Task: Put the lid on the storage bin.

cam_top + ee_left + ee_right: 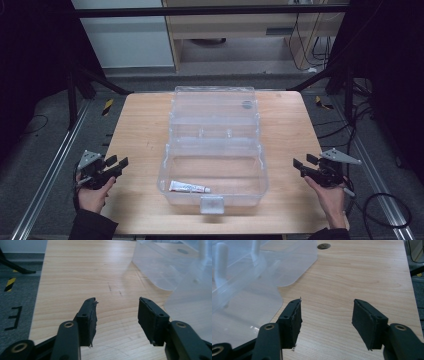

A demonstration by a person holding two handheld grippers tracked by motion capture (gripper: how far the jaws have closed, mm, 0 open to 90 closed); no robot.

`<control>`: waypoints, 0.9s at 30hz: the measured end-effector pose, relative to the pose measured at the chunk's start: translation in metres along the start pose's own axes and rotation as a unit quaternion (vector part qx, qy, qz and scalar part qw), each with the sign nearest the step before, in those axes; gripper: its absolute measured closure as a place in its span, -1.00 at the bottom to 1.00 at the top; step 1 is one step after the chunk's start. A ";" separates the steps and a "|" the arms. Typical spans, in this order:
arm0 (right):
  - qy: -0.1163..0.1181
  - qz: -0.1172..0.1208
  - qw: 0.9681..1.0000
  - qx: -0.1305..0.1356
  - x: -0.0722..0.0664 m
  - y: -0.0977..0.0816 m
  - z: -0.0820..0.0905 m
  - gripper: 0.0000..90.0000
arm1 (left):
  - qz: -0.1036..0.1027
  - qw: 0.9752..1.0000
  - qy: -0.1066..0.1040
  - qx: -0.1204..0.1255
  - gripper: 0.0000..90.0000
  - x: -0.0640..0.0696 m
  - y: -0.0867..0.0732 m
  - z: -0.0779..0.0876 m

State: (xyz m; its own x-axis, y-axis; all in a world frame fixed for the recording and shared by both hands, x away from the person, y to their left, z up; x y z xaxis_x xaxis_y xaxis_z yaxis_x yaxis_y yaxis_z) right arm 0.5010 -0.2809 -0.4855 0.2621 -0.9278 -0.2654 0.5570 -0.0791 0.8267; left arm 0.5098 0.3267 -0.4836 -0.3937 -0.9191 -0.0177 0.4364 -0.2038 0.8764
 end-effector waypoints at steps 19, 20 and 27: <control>0.113 0.108 0.987 -0.045 -0.063 0.030 0.027 0.08 | -0.028 0.999 -0.020 -0.014 -0.13 0.011 0.004 0.002; 0.134 0.123 0.982 -0.055 -0.074 0.033 0.028 0.08 | -0.032 0.999 -0.023 -0.016 -0.13 0.013 0.004 0.001; 0.165 0.160 0.970 -0.081 -0.101 0.040 0.028 0.10 | -0.037 0.999 -0.031 -0.020 -0.14 0.016 0.004 -0.001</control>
State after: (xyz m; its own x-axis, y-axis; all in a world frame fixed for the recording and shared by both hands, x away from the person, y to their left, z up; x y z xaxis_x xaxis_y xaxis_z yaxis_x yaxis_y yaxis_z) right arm 0.4743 -0.2009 -0.4118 0.6653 -0.7258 -0.1750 0.5150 0.2765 0.8113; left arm 0.5063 0.3111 -0.4805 -0.4742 -0.8790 -0.0505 0.4357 -0.2841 0.8541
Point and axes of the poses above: each handheld gripper's, and its own axes: z roughly backward along the jaws, y roughly out of its top, x roughly to its right, the point moved 7 cm from there along -z, roughly forward along the jaws, and after that the axes turned 10 degrees about -z, right-handed, at the moved point
